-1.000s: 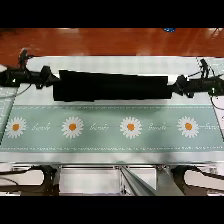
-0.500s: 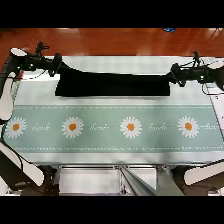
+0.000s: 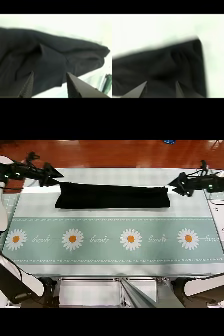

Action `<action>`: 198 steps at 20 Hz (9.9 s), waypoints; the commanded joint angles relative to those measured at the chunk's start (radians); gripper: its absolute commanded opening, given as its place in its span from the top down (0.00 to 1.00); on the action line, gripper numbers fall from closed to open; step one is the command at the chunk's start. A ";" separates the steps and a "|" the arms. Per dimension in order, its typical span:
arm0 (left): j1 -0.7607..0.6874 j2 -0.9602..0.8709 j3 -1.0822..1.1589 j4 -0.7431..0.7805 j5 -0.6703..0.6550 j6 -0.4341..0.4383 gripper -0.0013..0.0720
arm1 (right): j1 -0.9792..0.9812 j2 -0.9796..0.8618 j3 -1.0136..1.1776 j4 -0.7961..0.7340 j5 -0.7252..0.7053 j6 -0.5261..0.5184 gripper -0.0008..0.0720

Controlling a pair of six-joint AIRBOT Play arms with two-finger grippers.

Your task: Fold the shirts.

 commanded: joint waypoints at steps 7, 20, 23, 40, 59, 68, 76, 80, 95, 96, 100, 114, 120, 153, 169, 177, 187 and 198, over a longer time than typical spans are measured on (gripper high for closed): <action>-0.088 0.608 -0.460 0.375 0.217 0.043 0.29 | -0.137 0.325 -0.339 -0.346 -0.135 0.151 0.42; -0.301 1.040 -1.160 0.327 0.775 0.041 0.29 | -0.097 -0.111 -0.058 0.084 0.024 -0.061 0.41; -0.301 1.038 -1.160 0.311 0.775 0.041 0.29 | -0.042 -0.150 -0.014 0.072 0.024 -0.071 0.41; -0.301 1.038 -1.159 0.291 0.745 0.043 0.96 | 0.166 -0.070 0.031 0.079 0.118 -0.081 0.96; -1.008 0.080 -0.316 -0.098 0.420 0.113 0.96 | 0.154 1.062 -0.470 -0.100 0.229 0.065 0.96; -0.923 0.078 -0.254 -0.074 0.257 0.113 0.96 | 0.157 1.035 -0.470 -0.075 0.224 0.060 0.96; -0.419 0.719 -0.520 0.317 0.218 0.067 0.96 | 0.485 0.650 -0.332 0.041 -0.077 0.018 0.96; -0.281 1.086 -0.819 0.320 0.272 0.095 0.96 | 0.640 0.290 -0.097 0.056 -0.155 0.038 0.96; -0.286 1.232 -1.351 0.202 0.499 0.095 0.96 | 0.496 0.158 0.116 0.077 0.153 0.084 0.43; -0.286 1.232 -1.351 0.202 0.498 0.095 0.96 | 0.452 0.233 0.108 -0.044 0.225 0.105 0.43; -0.289 1.232 -1.351 0.185 0.499 0.095 0.96 | 0.413 0.660 -0.273 -0.643 0.178 0.403 0.43; -0.290 1.231 -1.352 0.179 0.495 0.094 0.96 | 0.413 0.570 -0.983 0.183 -0.377 0.141 0.43; -0.290 1.225 -1.352 0.179 0.496 0.094 0.96 | 0.524 0.303 -0.807 0.397 -0.315 -0.047 0.53; -0.291 1.184 -1.352 0.135 0.443 0.099 0.95 | -0.241 0.400 0.416 -0.208 0.538 0.379 0.96; -0.291 1.184 -1.352 0.135 0.446 0.121 0.95 | -0.881 0.908 -0.478 -0.837 0.629 0.343 0.95; -0.276 1.176 -1.313 0.135 0.583 0.123 0.95 | -0.876 0.894 -0.579 -0.835 0.427 0.346 0.57; -0.444 0.771 -0.251 0.327 0.400 0.048 0.96 | 0.097 0.591 -0.064 -0.368 -0.053 0.103 0.96; -0.538 0.739 -0.731 0.776 0.400 -0.296 0.96 | 0.504 0.313 -0.140 -0.859 0.058 0.329 0.96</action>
